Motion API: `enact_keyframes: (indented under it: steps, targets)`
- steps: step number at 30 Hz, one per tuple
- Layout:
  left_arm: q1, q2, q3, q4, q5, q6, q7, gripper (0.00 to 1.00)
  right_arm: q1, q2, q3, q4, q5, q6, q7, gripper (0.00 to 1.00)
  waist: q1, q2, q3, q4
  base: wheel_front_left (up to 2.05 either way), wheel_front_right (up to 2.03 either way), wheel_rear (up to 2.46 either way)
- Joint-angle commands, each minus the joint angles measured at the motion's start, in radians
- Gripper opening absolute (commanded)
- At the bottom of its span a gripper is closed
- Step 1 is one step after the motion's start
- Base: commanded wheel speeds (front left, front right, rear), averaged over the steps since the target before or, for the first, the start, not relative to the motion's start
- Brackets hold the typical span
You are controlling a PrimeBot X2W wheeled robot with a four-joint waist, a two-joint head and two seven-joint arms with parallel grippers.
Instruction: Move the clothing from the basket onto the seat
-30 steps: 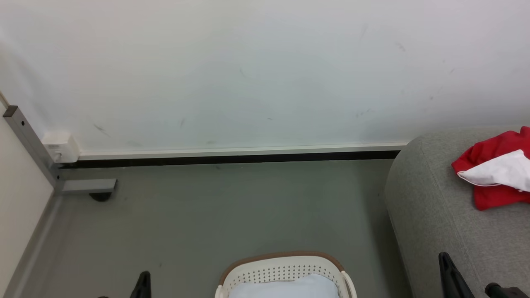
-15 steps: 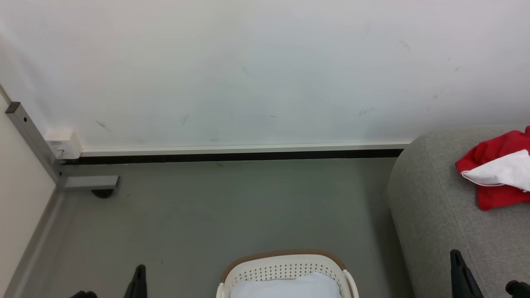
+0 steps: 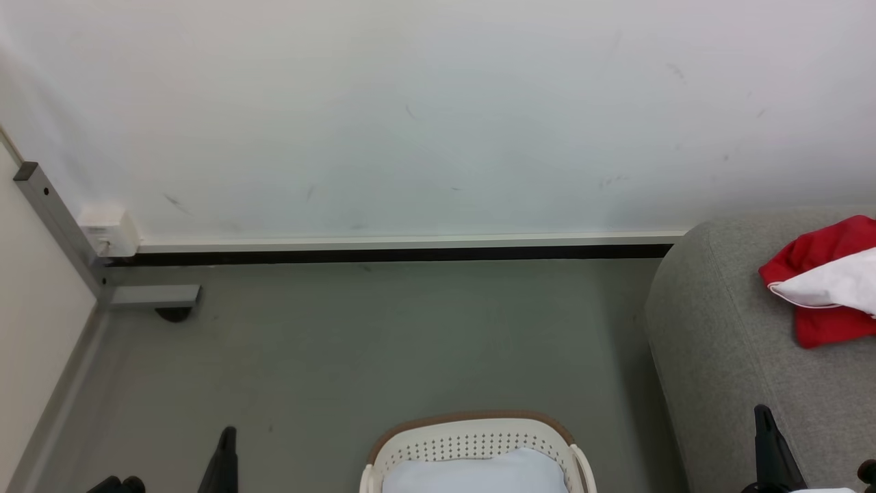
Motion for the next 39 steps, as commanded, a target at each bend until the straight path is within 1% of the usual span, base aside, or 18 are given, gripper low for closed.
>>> enact_keyframes:
  steps: [1, 11, 39]
  targets:
    - [-0.027, 0.001, 0.009, -0.014, -0.039, -0.007, 0.008, 0.0, -0.034, -0.01, -0.008, -0.016, 0.038, -0.001, 0.008, 0.0, -0.0001, -0.0001, 0.001, 0.001, 0.0, 0.0, 0.0]
    - [-0.042, -0.006, 0.03, -0.015, -0.155, -0.022, 0.041, 0.0, -0.043, -0.012, -0.018, -0.022, 0.167, -0.001, 0.042, 0.0, -0.0001, -0.0001, 0.006, 0.007, 0.0, 0.0, 0.0]
    - [-0.074, -0.023, 0.076, -0.018, -0.413, -0.056, 0.118, 0.0, -0.065, -0.015, -0.042, -0.034, 0.46, -0.001, 0.118, 0.0, -0.0001, -0.0001, 0.021, 0.024, 0.0, 0.0, 0.0]
